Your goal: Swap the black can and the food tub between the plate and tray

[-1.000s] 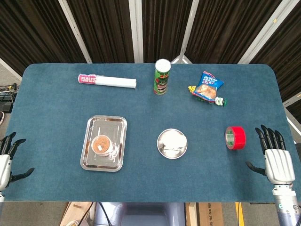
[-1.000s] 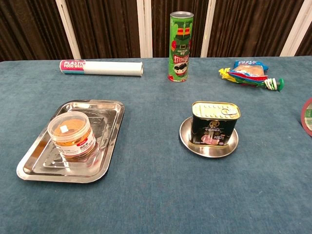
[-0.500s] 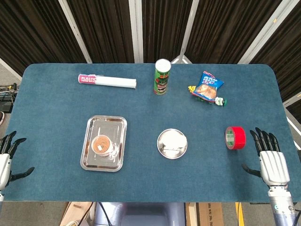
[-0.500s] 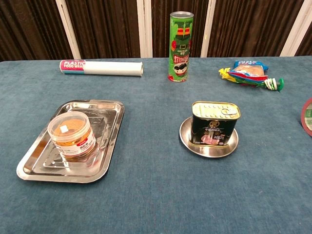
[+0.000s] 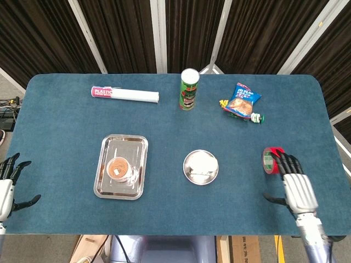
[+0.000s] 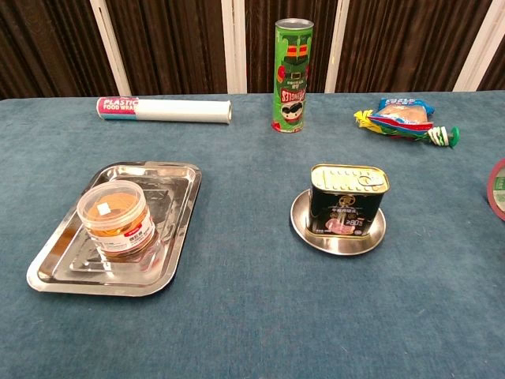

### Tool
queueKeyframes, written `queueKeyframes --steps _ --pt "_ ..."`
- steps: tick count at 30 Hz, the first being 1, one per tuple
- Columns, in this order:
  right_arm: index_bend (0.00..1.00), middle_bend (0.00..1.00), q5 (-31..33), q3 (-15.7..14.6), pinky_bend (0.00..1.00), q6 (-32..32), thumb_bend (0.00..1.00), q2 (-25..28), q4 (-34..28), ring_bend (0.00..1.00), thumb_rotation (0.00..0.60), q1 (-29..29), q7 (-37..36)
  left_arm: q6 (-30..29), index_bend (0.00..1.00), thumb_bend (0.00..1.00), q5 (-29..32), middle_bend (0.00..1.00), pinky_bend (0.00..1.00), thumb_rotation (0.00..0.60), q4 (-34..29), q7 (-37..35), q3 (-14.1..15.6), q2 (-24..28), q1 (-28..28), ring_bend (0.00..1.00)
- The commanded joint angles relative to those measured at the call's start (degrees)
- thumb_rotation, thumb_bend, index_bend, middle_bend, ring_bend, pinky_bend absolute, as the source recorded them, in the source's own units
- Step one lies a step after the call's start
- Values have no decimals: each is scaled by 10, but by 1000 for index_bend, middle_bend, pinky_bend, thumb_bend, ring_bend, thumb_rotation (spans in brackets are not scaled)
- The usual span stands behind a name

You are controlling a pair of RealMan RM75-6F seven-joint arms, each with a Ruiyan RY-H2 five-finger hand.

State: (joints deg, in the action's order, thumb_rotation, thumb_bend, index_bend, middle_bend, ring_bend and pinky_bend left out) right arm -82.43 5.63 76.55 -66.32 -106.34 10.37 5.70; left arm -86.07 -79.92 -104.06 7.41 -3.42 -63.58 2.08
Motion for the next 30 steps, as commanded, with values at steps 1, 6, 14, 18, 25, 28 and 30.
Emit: queueKeyframes --steps 1,6,14,18,25,28,30 --pt "13 0 60 29 0 -72 32 -1 -64 0 600 56 68 1 191 82 0 0 49 600 1 1 -1 -2 1 0" --pt "13 0 139 55 0 -107 33 -33 -94 0 600 102 135 0 191 83 1 0 49 600 -1 -2 -1 1 0 0" --pt "13 0 270 81 0 -114 33 -109 -84 0 600 171 242 4 190 83 9 0 49 600 0 -12 -4 5 1 0" --pt "25 28 313 85 0 -111 33 -141 -60 50 600 199 275 5 190 83 13 0 49 600 1 -15 -6 6 1 0" --pt "115 153 351 87 0 -109 33 -188 -16 160 600 227 290 6 190 83 20 0 50 600 1 -16 -8 7 1 0" --pt "183 233 348 89 0 -96 33 -210 3 237 600 234 286 7 190 82 22 0 50 600 1 -15 -9 6 2 0" --pt "196 246 333 91 0 -76 32 -234 24 252 600 236 279 10 190 82 26 0 50 600 1 -13 -9 6 3 0"
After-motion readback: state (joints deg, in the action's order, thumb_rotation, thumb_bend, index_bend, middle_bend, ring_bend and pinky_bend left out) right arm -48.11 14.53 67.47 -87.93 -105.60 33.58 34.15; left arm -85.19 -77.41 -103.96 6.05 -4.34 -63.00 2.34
